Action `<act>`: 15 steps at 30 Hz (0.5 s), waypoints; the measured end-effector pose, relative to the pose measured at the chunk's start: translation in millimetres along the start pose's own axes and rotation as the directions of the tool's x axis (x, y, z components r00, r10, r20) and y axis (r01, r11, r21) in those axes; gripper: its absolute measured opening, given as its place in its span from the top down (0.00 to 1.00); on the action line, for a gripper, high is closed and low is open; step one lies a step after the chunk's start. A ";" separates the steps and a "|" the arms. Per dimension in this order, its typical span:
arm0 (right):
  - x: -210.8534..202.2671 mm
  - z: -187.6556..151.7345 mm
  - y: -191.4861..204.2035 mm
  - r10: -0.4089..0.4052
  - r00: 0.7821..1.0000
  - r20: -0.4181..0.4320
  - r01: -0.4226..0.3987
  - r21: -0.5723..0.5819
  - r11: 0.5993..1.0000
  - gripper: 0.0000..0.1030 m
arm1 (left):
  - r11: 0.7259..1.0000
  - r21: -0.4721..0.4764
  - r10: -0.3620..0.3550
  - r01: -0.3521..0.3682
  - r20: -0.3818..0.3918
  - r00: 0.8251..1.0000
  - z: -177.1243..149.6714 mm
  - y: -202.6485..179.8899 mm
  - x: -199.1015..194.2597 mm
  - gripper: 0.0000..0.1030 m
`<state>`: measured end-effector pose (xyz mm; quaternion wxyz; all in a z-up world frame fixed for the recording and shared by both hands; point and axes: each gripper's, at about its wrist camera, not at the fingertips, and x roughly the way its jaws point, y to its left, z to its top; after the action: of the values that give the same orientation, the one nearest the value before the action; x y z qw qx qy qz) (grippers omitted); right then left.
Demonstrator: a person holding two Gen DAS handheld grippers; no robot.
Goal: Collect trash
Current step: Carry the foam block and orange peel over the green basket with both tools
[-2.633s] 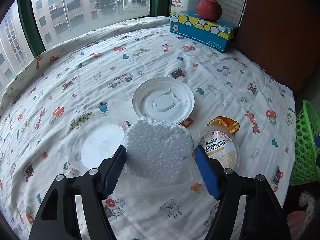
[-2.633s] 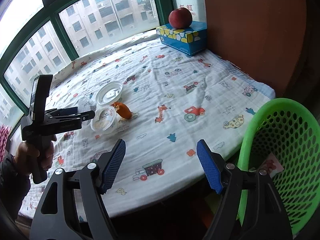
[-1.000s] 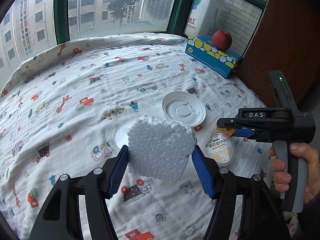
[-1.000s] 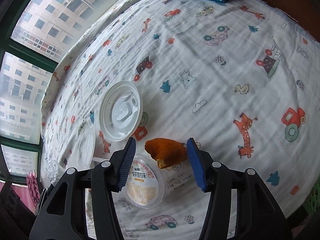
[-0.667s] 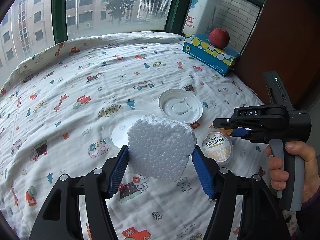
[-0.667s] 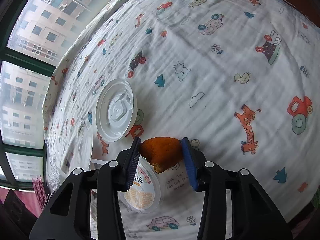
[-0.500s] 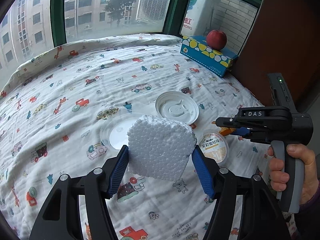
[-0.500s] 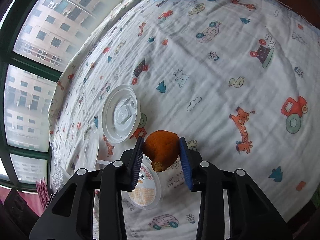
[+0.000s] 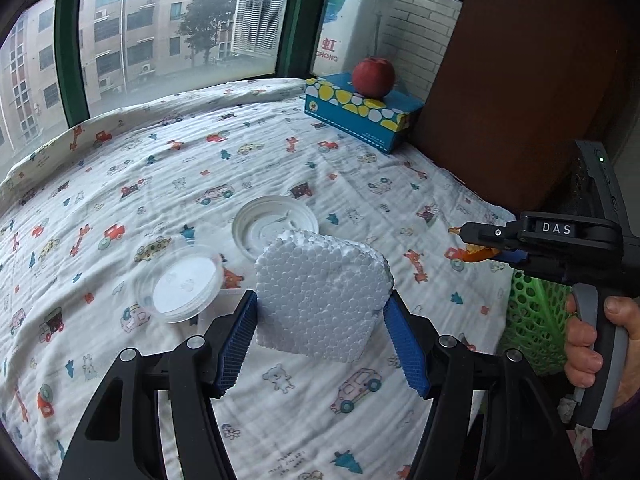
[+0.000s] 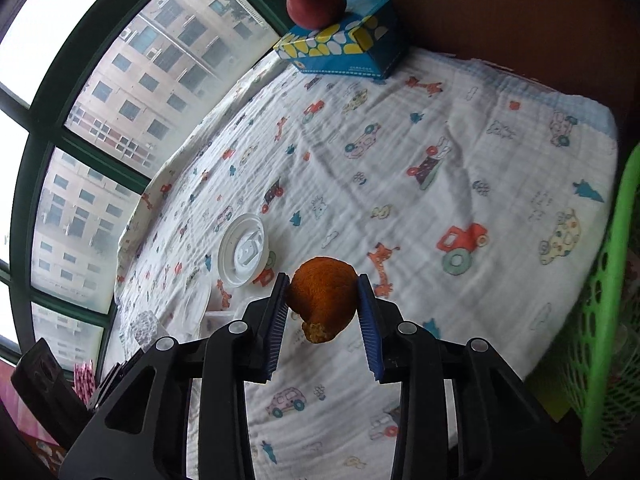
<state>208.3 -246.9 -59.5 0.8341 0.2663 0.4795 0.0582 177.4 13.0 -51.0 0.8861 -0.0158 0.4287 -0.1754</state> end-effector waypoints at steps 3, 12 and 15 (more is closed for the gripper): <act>-17.7 -3.0 -12.5 -0.019 0.999 0.026 0.019 -0.004 1.000 0.67 | 0.999 0.024 -0.024 0.024 -0.002 1.000 2.7 -21.5 3.0 0.40; -72.5 -16.4 -60.0 -0.103 0.989 0.103 0.104 -0.004 0.995 0.67 | 0.989 0.113 -0.095 0.097 -0.023 0.995 7.2 -87.0 9.3 0.40; -87.2 -20.1 -80.2 -0.134 0.984 0.118 0.133 0.019 0.991 0.67 | 0.982 0.145 -0.118 0.121 -0.025 0.993 9.3 -108.9 11.2 0.40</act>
<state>132.4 -338.0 -40.6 0.8619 0.2410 0.4458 -0.0163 158.6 -93.9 -34.1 0.8693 0.0249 0.4201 -0.2593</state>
